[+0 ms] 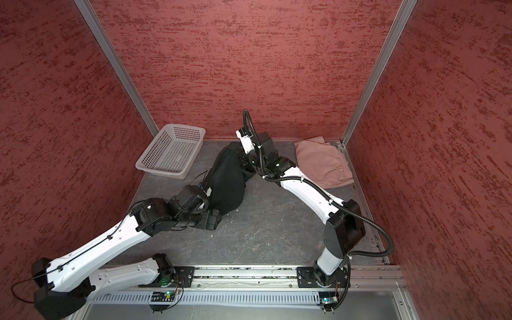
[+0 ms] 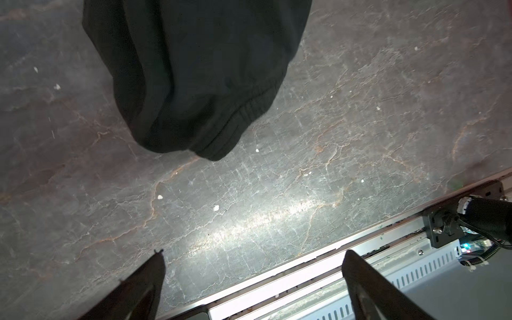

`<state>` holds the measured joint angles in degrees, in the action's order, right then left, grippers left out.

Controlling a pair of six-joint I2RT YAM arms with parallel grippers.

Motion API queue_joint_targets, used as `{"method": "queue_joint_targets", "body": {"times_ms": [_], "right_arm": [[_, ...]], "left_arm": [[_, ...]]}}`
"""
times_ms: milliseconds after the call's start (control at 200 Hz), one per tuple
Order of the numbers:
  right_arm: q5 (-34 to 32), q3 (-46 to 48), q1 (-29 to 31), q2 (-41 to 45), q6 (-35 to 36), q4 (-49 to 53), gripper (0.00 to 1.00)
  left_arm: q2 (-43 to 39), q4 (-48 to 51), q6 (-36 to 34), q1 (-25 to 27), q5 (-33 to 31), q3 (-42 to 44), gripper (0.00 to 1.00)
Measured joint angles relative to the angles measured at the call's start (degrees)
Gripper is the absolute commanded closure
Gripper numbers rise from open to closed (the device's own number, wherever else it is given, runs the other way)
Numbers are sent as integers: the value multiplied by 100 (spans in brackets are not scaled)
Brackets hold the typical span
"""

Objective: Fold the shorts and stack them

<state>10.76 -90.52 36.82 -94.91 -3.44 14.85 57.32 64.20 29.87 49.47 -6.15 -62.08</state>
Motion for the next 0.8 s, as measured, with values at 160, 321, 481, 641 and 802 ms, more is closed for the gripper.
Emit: {"method": "queue_joint_targets", "body": {"times_ms": [160,321,481,641,802], "right_arm": [[70,-994,26,15,236,645,100],[332,-2911,24,-863,435,1403,100],[1311,-5547,22,-2988,269,1899,94],[2151,-6507,136,-4636,17,2400,46],[2455,-5759,308,-4830,-61,2664,21]], "left_arm": [[-48,-105,-345,4,31,-256,1],[109,-227,-579,103,173,-326,1],[302,-273,-706,409,223,-352,1],[407,-264,-745,787,249,-361,1],[431,-282,-767,850,278,-361,1]]}}
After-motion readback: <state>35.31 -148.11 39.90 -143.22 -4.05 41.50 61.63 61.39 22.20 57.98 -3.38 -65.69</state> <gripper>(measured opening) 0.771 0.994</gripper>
